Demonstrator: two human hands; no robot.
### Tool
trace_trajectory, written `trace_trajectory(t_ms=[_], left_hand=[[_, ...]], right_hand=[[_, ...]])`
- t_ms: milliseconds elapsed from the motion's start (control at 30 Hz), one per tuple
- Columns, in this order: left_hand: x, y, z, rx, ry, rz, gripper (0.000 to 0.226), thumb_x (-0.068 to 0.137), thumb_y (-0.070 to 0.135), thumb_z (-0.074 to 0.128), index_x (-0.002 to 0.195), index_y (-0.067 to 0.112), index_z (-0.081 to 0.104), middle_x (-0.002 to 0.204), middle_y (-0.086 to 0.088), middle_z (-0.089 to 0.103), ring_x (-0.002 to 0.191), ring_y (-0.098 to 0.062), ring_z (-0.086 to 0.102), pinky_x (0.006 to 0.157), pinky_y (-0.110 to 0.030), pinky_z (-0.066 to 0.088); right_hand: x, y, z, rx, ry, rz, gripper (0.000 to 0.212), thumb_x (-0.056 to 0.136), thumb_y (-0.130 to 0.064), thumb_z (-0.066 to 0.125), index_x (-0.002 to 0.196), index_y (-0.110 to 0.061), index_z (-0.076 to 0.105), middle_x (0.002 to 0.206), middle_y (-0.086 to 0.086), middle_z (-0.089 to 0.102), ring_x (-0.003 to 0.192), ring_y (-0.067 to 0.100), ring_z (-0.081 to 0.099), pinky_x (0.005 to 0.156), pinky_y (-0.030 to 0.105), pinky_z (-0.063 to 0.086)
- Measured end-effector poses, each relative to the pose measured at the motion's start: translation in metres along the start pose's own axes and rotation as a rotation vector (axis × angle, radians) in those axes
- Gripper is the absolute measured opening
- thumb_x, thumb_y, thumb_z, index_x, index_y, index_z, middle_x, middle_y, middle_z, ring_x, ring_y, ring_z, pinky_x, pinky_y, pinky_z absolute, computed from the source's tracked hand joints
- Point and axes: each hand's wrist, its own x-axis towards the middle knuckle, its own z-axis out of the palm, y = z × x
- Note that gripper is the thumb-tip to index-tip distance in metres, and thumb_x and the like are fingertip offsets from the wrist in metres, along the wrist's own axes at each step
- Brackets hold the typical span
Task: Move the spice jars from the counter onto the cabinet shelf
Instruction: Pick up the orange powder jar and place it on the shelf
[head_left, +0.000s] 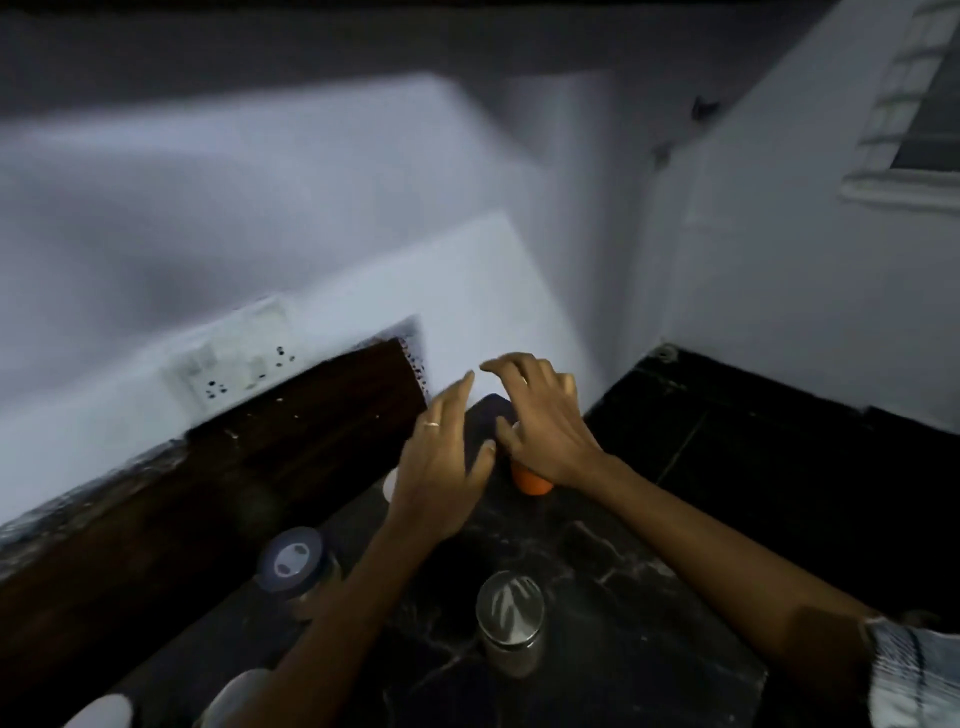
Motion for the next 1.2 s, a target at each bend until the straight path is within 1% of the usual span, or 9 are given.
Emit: trace_trajectory(t_ms=[233,467,533,667,800,867,967,1100,1200], left_hand=[[0.011,-0.053,0.109,-0.111,-0.303,-0.372,0.084,0.087,0.029,0.063,0.151,0.022,0.009,0.158,-0.003,0.016,0.145,-0.021,0.019,0.116,-0.038,0.020],[0.035,-0.087,0.178,-0.224,-0.377,-0.536,0.088,0.083,0.020,0.068,0.150,0.012,0.012,0.155,-0.008,0.024,0.143,-0.021,0.022,0.114,-0.028,0.017],[0.042,-0.092,0.193,-0.333,-0.372,-0.563,0.089,0.079,0.015,0.073,0.149,0.009,0.018,0.151,-0.009,0.032,0.140,-0.020,0.030,0.116,-0.033,0.023],[0.053,-0.096,0.215,-0.471,-0.348,-0.659,0.090,0.072,0.011,0.079,0.144,0.015,0.026,0.140,-0.002,0.043,0.123,-0.008,0.040,0.102,-0.022,0.033],[0.055,-0.101,0.229,-0.508,-0.363,-0.729,0.091,0.075,0.004,0.074,0.145,0.013,0.018,0.143,-0.011,0.041,0.129,-0.022,0.044,0.110,-0.040,0.037],[0.054,-0.104,0.230,-0.505,-0.366,-0.767,0.090,0.076,0.005,0.073,0.145,0.013,0.017,0.143,-0.012,0.042,0.129,-0.026,0.045,0.109,-0.043,0.038],[0.051,-0.106,0.225,-0.508,-0.362,-0.775,0.085,0.077,0.011,0.075,0.144,0.017,0.023,0.138,-0.006,0.048,0.117,-0.017,0.052,0.098,-0.030,0.043],[0.045,-0.102,0.207,-0.534,-0.293,-0.725,0.074,0.078,0.020,0.075,0.139,0.021,0.032,0.130,0.002,0.052,0.104,-0.007,0.053,0.090,-0.023,0.048],[0.045,-0.094,0.184,-0.576,-0.210,-0.669,0.065,0.078,0.021,0.075,0.129,0.028,0.037,0.127,0.004,0.054,0.100,-0.001,0.056,0.079,-0.014,0.049]], right_hand=[[-0.027,0.108,0.057,0.051,-0.195,0.403,0.061,0.084,-0.029,0.056,0.140,-0.024,0.033,0.143,0.001,0.037,0.130,0.020,0.035,0.106,0.042,0.027],[-0.036,0.173,0.118,0.146,-0.382,0.615,0.078,0.081,-0.032,0.059,0.147,-0.023,0.018,0.150,0.003,0.029,0.137,0.023,0.030,0.110,0.047,0.023],[-0.034,0.182,0.134,0.214,-0.423,0.618,0.080,0.082,-0.033,0.060,0.147,-0.023,0.016,0.151,0.004,0.030,0.139,0.023,0.029,0.113,0.048,0.024],[-0.031,0.188,0.156,0.222,-0.443,0.647,0.079,0.081,-0.042,0.059,0.146,-0.027,0.017,0.145,-0.001,0.042,0.133,0.021,0.040,0.110,0.045,0.029],[-0.032,0.184,0.170,0.273,-0.367,0.641,0.067,0.083,-0.035,0.060,0.141,-0.023,0.029,0.137,-0.001,0.051,0.126,0.017,0.048,0.109,0.041,0.035],[-0.033,0.181,0.172,0.274,-0.328,0.654,0.061,0.085,-0.036,0.057,0.140,-0.023,0.032,0.136,-0.002,0.053,0.126,0.014,0.049,0.110,0.039,0.034],[-0.038,0.179,0.171,0.269,-0.322,0.645,0.058,0.087,-0.042,0.054,0.139,-0.026,0.034,0.136,-0.005,0.052,0.126,0.011,0.048,0.110,0.035,0.034],[-0.041,0.169,0.161,0.313,-0.293,0.595,0.059,0.087,-0.043,0.056,0.140,-0.025,0.036,0.138,-0.006,0.051,0.128,0.009,0.046,0.110,0.030,0.033],[-0.033,0.151,0.145,0.413,-0.208,0.536,0.062,0.085,-0.044,0.059,0.139,-0.021,0.038,0.136,-0.003,0.052,0.127,0.012,0.047,0.111,0.037,0.035]])
